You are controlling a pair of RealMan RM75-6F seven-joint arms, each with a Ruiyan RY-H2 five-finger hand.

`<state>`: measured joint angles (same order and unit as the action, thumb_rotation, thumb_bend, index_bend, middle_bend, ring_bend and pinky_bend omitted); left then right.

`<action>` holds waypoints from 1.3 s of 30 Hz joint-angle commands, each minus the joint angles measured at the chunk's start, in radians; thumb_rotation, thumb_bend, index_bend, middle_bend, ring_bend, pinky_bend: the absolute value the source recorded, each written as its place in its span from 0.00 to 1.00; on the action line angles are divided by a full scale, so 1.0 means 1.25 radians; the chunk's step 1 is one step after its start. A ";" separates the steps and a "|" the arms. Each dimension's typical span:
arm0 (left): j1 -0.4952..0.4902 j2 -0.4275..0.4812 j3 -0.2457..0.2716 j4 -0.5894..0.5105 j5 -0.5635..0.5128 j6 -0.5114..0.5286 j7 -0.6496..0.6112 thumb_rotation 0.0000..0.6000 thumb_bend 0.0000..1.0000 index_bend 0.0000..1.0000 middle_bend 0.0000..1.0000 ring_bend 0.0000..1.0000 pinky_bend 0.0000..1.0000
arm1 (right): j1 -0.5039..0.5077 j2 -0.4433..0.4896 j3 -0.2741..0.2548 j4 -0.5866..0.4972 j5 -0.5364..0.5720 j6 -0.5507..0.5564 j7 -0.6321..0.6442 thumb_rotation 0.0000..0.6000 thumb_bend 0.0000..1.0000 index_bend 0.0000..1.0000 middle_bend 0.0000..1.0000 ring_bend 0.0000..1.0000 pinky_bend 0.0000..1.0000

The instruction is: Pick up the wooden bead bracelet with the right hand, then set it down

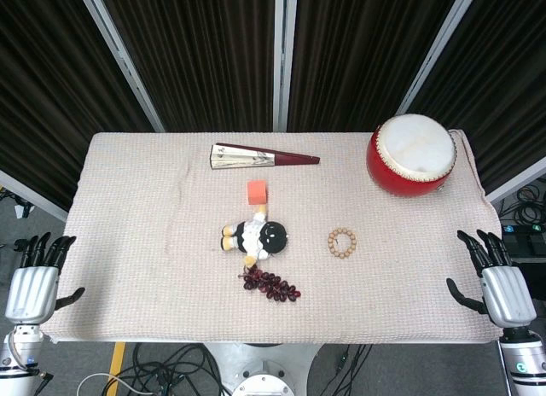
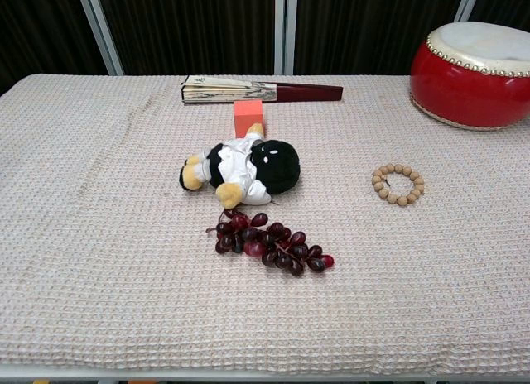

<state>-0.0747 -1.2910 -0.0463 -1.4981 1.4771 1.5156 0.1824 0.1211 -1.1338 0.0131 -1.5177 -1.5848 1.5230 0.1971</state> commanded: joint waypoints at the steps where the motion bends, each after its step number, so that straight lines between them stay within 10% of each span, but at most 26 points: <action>1: 0.000 0.000 0.000 -0.001 0.000 0.000 0.000 1.00 0.00 0.14 0.15 0.01 0.01 | -0.001 -0.001 0.002 0.001 0.000 0.000 0.001 0.91 0.28 0.00 0.16 0.00 0.00; 12: 0.001 0.004 -0.001 -0.005 -0.003 -0.001 0.001 1.00 0.00 0.14 0.15 0.01 0.01 | 0.025 -0.005 0.006 0.001 -0.032 -0.025 -0.003 0.94 0.28 0.00 0.17 0.00 0.00; 21: 0.003 0.009 0.000 -0.017 0.000 0.005 0.005 1.00 0.00 0.14 0.15 0.01 0.01 | 0.206 -0.071 0.018 0.033 -0.085 -0.270 -0.090 1.00 0.30 0.20 0.29 0.01 0.00; 28: 0.014 0.015 0.002 -0.021 -0.012 0.009 -0.001 1.00 0.00 0.14 0.15 0.01 0.01 | 0.322 -0.232 0.049 0.202 -0.044 -0.425 -0.199 1.00 0.31 0.25 0.29 0.01 0.00; 39: 0.019 0.016 0.003 -0.017 -0.024 0.000 -0.014 1.00 0.00 0.14 0.15 0.01 0.01 | 0.367 -0.422 0.019 0.454 -0.062 -0.408 -0.166 1.00 0.34 0.31 0.23 0.00 0.00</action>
<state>-0.0503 -1.2705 -0.0432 -1.5196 1.4466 1.5157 0.1647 0.5649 -1.6215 0.0506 -0.9945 -1.6522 1.0003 -0.0264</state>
